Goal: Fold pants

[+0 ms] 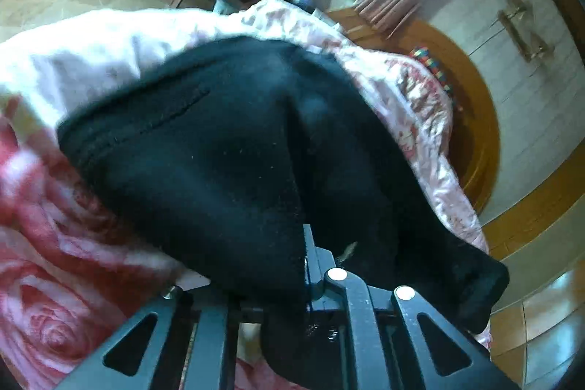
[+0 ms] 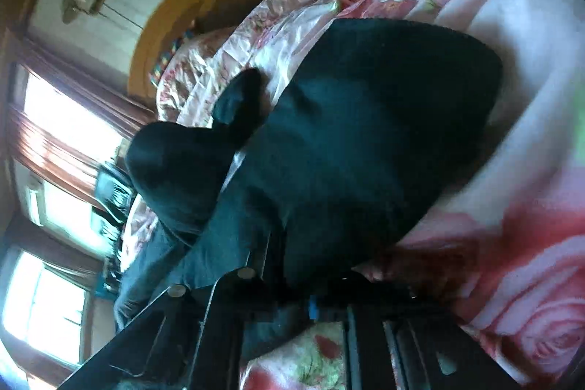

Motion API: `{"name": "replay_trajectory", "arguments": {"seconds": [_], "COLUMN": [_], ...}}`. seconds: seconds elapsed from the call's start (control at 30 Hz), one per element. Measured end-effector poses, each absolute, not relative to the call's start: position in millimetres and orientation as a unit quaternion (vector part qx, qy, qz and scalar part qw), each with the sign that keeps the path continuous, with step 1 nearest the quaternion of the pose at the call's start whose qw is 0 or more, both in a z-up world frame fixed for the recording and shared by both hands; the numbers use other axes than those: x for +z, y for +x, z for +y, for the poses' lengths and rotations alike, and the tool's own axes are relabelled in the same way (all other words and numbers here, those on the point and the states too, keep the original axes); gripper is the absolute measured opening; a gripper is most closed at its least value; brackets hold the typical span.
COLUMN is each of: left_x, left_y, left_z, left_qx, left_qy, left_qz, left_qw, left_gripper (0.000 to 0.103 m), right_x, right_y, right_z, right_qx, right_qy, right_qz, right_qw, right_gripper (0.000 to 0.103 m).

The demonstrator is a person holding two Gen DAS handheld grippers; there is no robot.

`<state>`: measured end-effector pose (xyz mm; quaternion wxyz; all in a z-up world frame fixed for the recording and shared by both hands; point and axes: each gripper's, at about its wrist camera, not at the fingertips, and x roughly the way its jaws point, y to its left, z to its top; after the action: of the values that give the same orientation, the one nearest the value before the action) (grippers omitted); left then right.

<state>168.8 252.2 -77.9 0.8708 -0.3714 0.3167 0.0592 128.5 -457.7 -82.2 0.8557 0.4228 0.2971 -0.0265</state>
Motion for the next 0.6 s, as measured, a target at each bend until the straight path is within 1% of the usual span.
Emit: {"name": "replay_trajectory", "arguments": {"seconds": [0.1,0.33,0.5,0.6], "left_x": [-58,-21,-10,-11], "left_y": [155,104,70,51], "left_z": [250,252,265,270], "left_qx": [0.041,0.008,0.013,0.015], "left_qy": [-0.35,-0.368,-0.395,-0.404], "left_qz": [0.29,0.24,0.222,0.216], "left_qw": [0.889,0.898,0.891,0.889], "left_gripper": [0.009,0.008,0.008,0.008], "right_x": [-63,-15,3,3], "right_y": [117,85,52,33], "right_z": [-456,-442,-449,-457], "right_qx": [-0.026,-0.016,-0.016,-0.011], "right_qy": [0.403,0.344,0.348,0.355], "right_qz": [0.278,0.252,0.232,0.233], "right_qw": [0.872,0.905,0.908,0.905], "right_gripper": [0.008,0.008,0.008,0.008]}}
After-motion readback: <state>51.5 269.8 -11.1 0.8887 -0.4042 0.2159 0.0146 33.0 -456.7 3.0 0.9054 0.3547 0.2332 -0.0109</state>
